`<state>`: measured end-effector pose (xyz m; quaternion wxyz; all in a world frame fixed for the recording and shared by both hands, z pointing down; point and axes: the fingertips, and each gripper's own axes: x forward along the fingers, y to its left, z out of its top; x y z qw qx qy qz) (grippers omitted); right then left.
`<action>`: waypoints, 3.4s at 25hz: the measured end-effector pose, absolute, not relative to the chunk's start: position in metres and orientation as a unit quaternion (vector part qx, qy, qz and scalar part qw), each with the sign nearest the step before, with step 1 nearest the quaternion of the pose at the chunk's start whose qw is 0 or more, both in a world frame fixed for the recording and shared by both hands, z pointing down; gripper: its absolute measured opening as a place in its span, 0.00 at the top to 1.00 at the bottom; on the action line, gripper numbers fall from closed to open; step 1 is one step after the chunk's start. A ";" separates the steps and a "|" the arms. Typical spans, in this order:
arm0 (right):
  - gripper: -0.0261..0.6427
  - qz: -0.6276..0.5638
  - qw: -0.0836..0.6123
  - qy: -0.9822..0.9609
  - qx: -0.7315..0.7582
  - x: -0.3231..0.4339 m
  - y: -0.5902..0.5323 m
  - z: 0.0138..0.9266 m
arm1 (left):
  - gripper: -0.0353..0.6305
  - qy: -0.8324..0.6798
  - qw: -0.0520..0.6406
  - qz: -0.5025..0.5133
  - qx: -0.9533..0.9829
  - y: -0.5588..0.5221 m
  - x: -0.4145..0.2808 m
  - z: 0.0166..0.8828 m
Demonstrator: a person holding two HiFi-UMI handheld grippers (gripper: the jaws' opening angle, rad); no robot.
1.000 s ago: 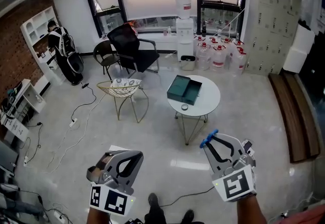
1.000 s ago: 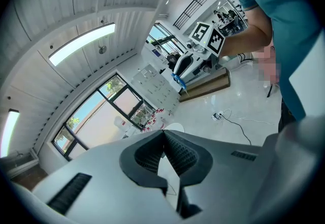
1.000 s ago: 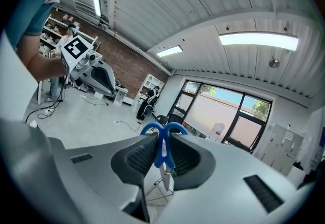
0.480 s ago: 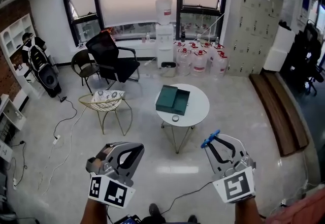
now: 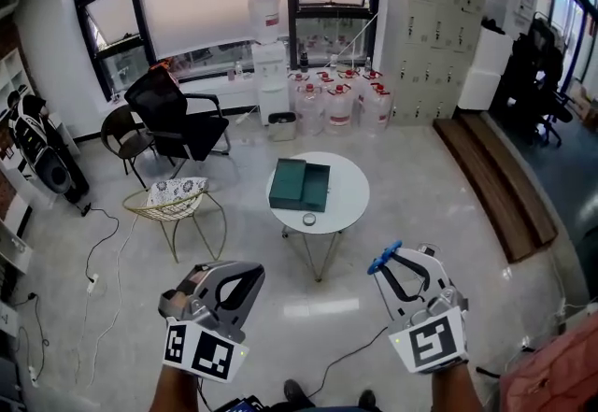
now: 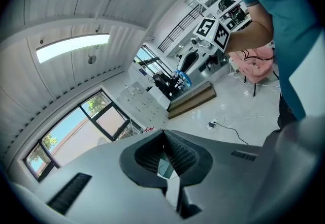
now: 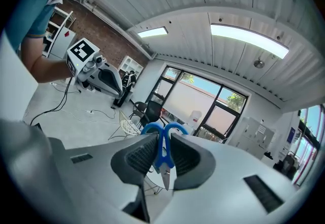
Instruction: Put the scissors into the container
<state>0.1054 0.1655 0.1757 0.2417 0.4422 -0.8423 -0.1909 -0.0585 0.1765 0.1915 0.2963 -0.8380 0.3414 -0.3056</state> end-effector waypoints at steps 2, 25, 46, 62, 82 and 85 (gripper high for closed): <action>0.82 -0.189 0.244 -0.840 0.446 0.100 0.164 0.175 | 0.92 0.337 0.297 -0.305 -0.840 0.171 -0.065 0.191; 0.82 -0.200 0.237 -0.859 0.407 0.020 0.057 0.168 | 0.92 0.378 0.265 -0.314 -0.830 0.094 -0.147 0.198; 0.82 -0.196 0.205 -0.915 0.286 0.030 -0.130 0.200 | 0.92 0.471 0.200 -0.371 -0.775 -0.038 -0.118 0.227; 0.82 -0.174 0.190 -0.925 0.281 0.095 -0.211 0.213 | 0.92 0.463 0.192 -0.397 -0.769 -0.111 -0.050 0.232; 0.82 -0.155 0.243 -0.866 0.409 0.105 -0.285 0.213 | 0.92 0.347 0.247 -0.342 -0.837 -0.254 -0.064 0.240; 0.82 -0.149 0.250 -0.860 0.419 0.101 -0.294 0.219 | 0.92 0.333 0.250 -0.337 -0.844 -0.273 -0.066 0.242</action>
